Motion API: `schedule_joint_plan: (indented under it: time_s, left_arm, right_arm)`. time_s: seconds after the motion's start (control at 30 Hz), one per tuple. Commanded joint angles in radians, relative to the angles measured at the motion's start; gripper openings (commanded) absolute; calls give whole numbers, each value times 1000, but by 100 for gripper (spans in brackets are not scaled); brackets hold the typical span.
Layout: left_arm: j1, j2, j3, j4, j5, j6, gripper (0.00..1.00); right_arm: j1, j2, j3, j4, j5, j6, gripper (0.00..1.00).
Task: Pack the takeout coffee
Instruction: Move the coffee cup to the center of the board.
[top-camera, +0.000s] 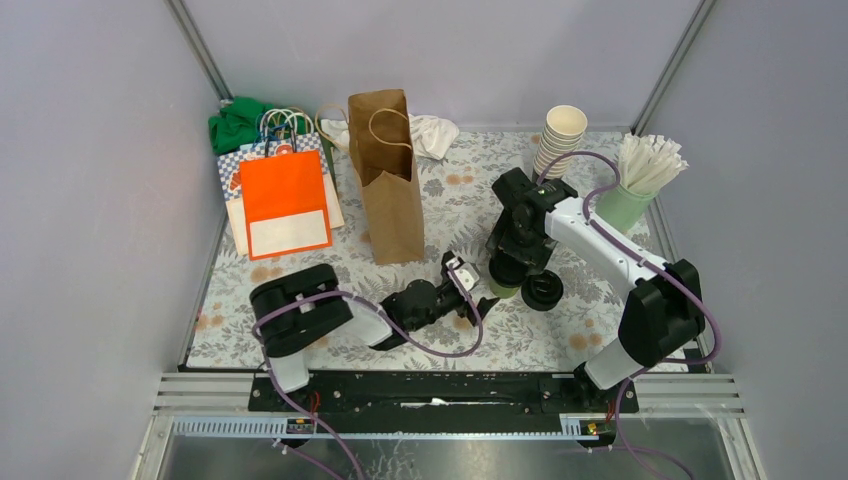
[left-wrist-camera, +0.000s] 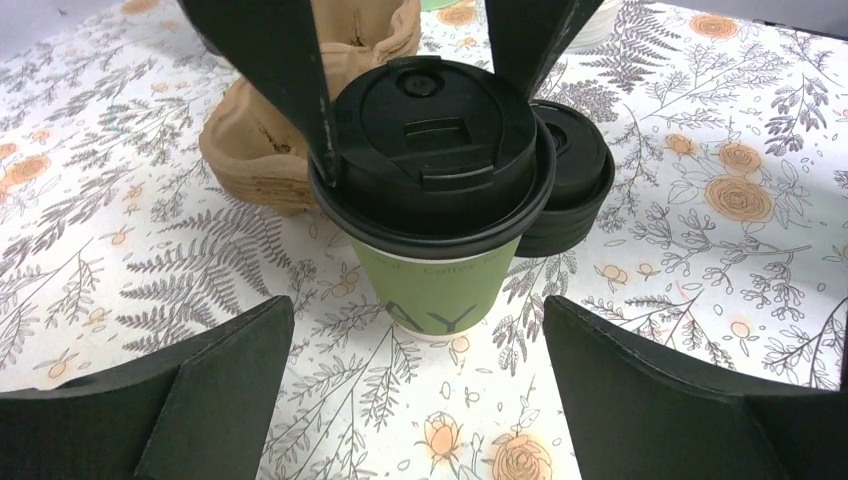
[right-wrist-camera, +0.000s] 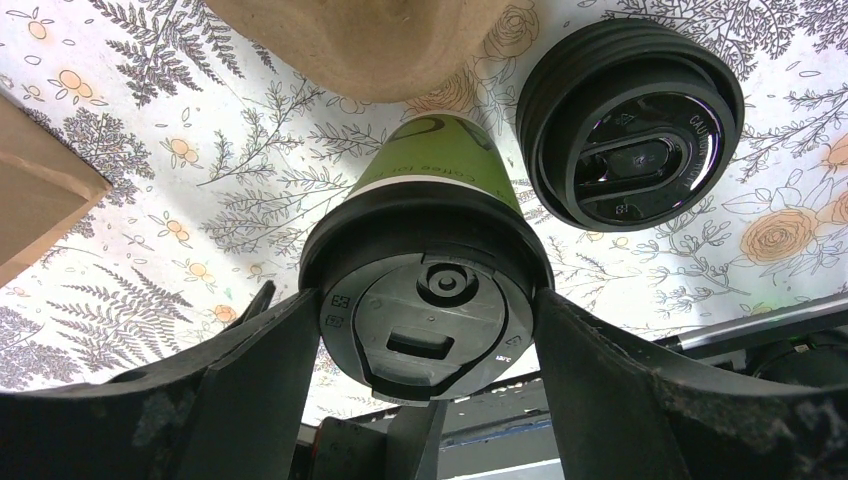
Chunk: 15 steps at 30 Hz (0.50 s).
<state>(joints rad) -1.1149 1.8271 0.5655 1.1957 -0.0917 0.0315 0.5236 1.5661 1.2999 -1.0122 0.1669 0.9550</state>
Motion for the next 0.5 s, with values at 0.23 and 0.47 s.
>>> schedule_joint_plan:
  time_s: [0.23,0.47]
  left_arm:
    - [-6,-376,-42,-495,-81,-96,99]
    - [7,-590,87,-990,-198,-190,99]
  right_arm:
    - [6,4,32,2,-33,17,79]
    - [51,61,121,-16,-46,16,79]
